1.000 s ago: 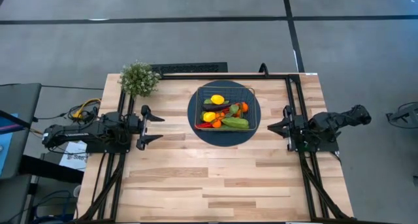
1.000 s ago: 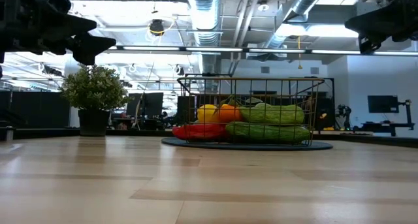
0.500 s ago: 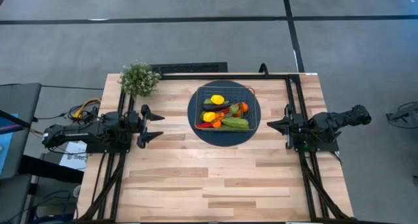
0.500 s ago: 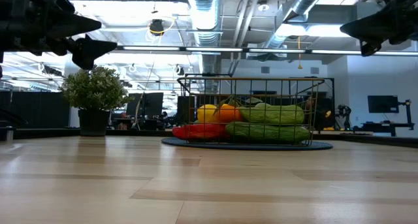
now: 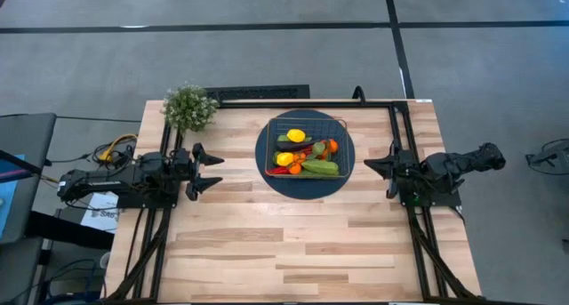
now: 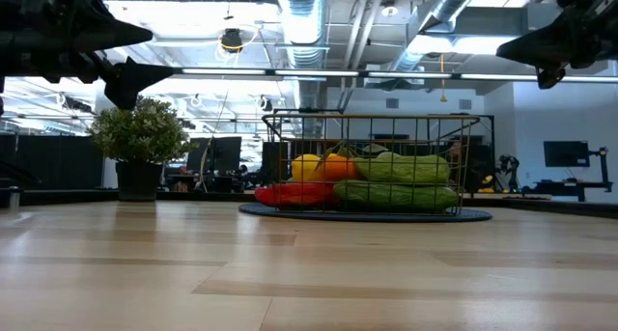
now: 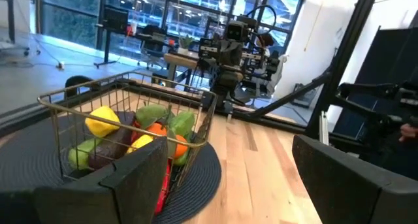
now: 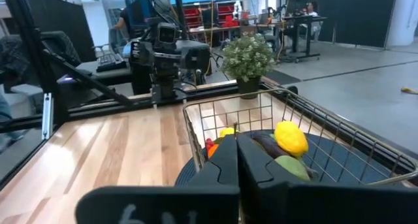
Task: Build produce basket
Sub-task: Return to Home Position
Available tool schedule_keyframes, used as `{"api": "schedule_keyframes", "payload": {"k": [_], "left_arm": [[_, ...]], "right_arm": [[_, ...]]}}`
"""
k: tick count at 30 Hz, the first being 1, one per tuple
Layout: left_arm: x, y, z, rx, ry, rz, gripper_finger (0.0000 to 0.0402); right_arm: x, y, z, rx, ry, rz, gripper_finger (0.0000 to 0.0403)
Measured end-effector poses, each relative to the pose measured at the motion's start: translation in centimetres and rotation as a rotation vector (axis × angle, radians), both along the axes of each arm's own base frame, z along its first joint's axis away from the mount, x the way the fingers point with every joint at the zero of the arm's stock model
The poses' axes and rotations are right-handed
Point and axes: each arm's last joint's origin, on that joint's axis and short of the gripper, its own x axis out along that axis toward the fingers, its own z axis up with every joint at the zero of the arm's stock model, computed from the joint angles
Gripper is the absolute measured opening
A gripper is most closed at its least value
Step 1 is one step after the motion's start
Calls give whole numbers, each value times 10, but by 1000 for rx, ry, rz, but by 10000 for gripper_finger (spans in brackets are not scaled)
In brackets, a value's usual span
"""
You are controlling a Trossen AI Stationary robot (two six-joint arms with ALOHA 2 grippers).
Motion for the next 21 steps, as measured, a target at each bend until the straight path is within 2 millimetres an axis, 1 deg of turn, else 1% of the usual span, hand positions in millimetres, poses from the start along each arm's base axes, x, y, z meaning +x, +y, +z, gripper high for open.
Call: {"api": "schedule_keyframes", "payload": {"k": [18,21], "left_arm": [[0,0,1,23,-9,-4,313],[0,0,1,63,-7,1,306]], "right_arm": [[0,-1,0,28,-10,-25,2],[0,-1,0,13,-6,-27,2]]}}
